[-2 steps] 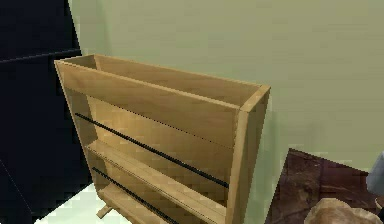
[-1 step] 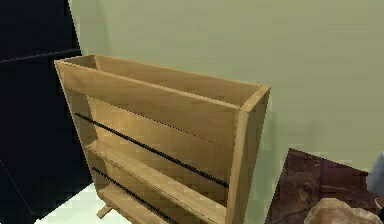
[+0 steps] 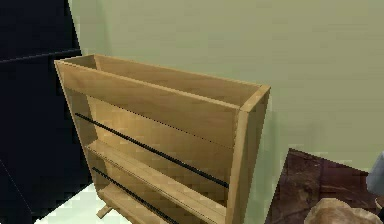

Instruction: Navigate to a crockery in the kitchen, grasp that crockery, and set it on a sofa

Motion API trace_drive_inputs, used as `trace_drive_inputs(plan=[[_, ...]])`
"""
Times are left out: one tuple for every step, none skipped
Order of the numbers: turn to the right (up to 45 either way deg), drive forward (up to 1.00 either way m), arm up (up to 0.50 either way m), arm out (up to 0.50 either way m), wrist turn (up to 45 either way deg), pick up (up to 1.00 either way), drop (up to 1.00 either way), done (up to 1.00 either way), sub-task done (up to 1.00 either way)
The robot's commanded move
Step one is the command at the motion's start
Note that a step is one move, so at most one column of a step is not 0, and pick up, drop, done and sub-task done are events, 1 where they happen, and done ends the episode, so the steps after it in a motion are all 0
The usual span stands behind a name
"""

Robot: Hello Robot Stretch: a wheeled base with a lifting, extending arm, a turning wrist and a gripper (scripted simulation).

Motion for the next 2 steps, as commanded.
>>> trace_drive_inputs(plan=[[0.0,0.0,0.0,0.0,0.0,1.0,0.0,0.0,0.0],[0.0,0.0,0.1,0.0,0.0,0.0,0.0,0.0,0.0]])
